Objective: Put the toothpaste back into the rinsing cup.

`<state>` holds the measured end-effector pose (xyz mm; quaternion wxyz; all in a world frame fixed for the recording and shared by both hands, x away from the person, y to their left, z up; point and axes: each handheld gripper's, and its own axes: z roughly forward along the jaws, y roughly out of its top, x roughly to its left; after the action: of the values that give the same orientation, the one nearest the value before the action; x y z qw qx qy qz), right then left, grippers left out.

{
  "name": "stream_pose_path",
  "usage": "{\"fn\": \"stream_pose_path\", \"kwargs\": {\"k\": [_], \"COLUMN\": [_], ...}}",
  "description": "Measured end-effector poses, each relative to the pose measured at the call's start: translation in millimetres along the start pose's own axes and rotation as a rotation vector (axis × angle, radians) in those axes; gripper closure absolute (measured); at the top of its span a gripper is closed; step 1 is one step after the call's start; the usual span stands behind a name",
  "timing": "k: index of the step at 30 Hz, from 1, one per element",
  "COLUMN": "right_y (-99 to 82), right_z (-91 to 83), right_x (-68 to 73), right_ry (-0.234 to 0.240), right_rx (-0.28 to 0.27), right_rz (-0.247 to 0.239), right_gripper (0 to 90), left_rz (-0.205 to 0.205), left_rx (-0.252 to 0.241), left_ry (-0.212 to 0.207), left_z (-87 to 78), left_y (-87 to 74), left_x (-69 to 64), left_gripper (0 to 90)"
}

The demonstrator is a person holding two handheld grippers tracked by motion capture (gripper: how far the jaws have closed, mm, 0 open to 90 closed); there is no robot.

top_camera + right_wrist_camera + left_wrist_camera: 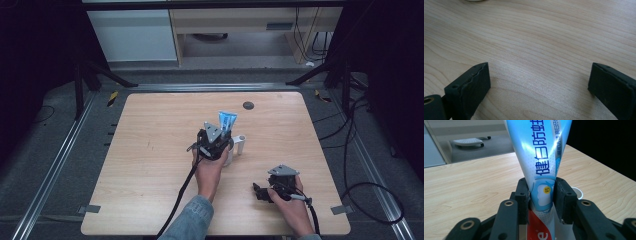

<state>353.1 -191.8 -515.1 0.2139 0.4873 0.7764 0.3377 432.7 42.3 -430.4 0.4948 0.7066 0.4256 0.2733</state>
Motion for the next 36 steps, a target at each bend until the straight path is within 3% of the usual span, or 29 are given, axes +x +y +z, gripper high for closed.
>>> {"fn": "stream_pose_path", "kwargs": {"k": [14, 36], "right_y": [0.0, 0.0], "right_z": [0.0, 0.0], "right_x": [0.0, 0.0], "right_ry": [0.0, 0.001], "right_rx": [0.0, 0.0], "right_rz": [0.001, 0.001], "right_gripper": [4.3, 4.3], "left_rz": [0.014, 0.01], "left_rx": [0.008, 0.03], "left_ry": [0.01, 0.029], "left_z": [1.3, 4.5], "left_y": [-0.7, -2.8], "left_x": [0.2, 2.9], "left_gripper": [60.9, 39.1]}}
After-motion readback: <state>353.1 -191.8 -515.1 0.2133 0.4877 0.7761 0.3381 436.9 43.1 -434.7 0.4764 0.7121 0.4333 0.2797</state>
